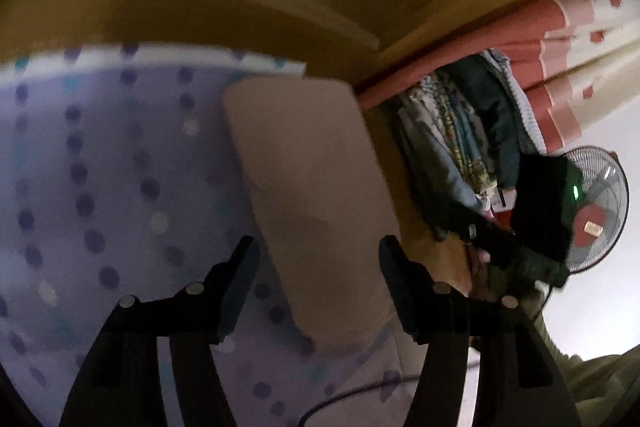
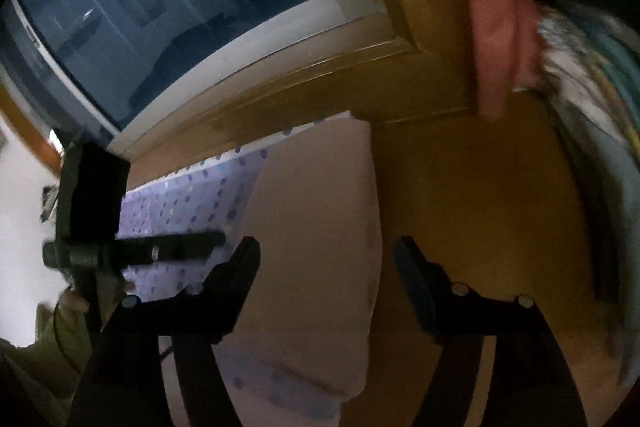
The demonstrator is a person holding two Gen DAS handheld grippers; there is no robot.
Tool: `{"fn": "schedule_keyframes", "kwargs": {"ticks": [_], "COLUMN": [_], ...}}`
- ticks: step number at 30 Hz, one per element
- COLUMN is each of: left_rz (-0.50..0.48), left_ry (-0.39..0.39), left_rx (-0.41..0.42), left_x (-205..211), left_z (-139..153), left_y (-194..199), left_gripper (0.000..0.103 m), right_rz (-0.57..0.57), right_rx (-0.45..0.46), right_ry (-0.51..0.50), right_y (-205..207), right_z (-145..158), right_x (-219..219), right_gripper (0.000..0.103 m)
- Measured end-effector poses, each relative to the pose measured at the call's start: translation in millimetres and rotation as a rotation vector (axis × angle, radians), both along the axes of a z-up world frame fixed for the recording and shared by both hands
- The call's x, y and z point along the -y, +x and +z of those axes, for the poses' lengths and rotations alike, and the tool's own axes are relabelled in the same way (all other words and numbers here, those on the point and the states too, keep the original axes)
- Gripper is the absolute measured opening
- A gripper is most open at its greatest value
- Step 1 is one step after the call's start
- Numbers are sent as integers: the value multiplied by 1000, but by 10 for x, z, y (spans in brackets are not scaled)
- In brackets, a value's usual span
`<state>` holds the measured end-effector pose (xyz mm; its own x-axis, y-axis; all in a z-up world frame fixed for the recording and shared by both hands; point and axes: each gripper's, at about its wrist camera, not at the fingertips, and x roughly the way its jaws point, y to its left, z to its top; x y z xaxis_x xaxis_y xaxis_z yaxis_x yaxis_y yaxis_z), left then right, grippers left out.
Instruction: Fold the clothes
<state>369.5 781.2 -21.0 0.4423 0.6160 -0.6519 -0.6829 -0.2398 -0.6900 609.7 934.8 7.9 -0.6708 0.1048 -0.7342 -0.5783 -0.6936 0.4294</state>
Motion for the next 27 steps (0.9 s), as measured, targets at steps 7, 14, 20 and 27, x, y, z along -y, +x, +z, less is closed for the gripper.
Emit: {"fn": "schedule_keyframes", "kwargs": {"ticks": [7,14,20,27], "left_rz": [-25,-41,-68,-69], "left_ry": [0,26,61,118], "left_rx": [77,-11,-39,-136], "left_x": [-79,-218,-159,240], "left_z": [-178,-127,52,504], "left_y": [156,266,313,502], "left_gripper": [67,73,69,69], "right_rz": [105,106,115,290], "right_rx": [51,0,-75,-153], "right_ry": [-93,-71,-21,-14], "right_y": [-438,-547,-473,-515], "right_z": [-312,-463,-283,220], "right_x": [-116,70,277,546], "right_gripper": [71,62,37,37]}}
